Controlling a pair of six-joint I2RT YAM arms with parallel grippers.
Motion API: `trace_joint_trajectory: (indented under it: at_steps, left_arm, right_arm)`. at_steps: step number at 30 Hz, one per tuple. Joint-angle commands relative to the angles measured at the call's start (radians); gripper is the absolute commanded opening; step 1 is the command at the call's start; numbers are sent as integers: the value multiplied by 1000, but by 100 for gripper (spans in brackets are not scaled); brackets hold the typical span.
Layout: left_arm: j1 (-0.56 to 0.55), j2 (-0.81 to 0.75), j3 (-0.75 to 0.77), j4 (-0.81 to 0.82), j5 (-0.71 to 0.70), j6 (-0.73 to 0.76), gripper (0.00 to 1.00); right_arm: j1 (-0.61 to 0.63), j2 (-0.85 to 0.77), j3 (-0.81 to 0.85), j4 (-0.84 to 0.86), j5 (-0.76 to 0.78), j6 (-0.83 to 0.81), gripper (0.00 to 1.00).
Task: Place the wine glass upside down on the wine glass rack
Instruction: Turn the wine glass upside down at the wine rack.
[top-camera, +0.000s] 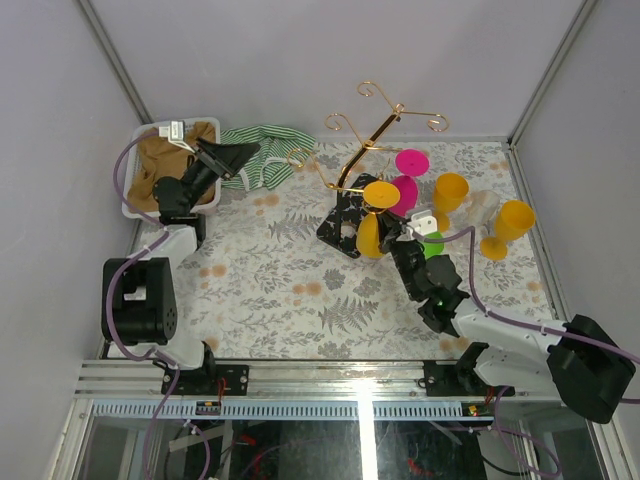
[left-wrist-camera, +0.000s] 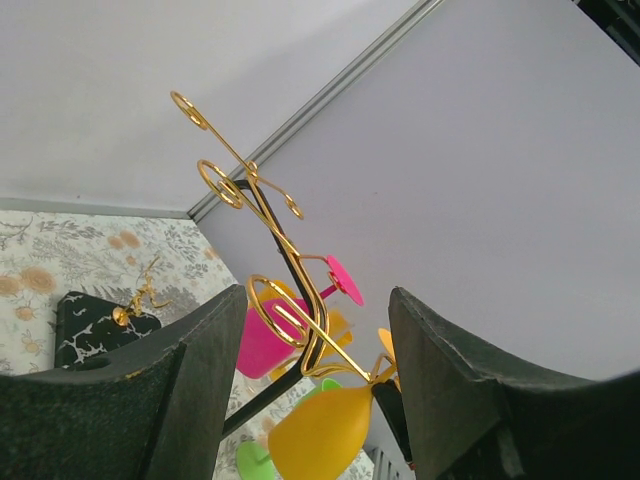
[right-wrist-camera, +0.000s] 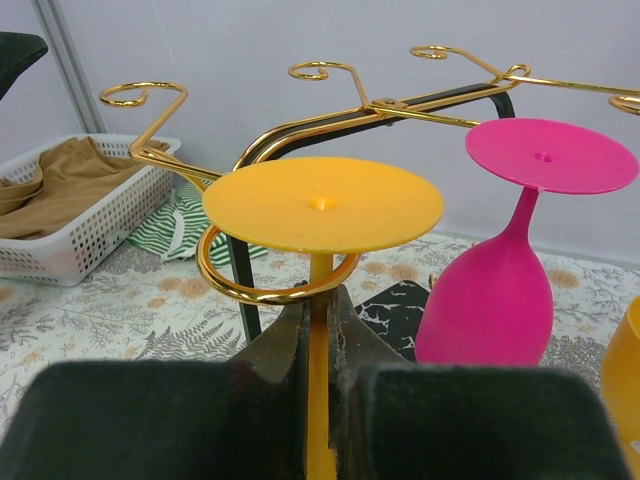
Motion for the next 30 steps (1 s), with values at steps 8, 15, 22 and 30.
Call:
trace_joint_trajectory:
  at_steps: [8, 15, 22, 30]
  left_arm:
    - [9, -77, 29, -79, 21, 109, 59]
    - [9, -113, 18, -125, 17, 145, 59]
    - [9, -133, -1, -144, 11, 158, 59]
    - [9, -139, 2, -165, 11, 174, 59]
  right_arm:
    - [43, -72, 21, -81, -32, -51, 0]
    - [124, -33, 33, -77, 3, -104, 0]
    - [126, -51, 25, -89, 8, -93, 0]
    - [126, -35, 38, -115, 8, -82, 24]
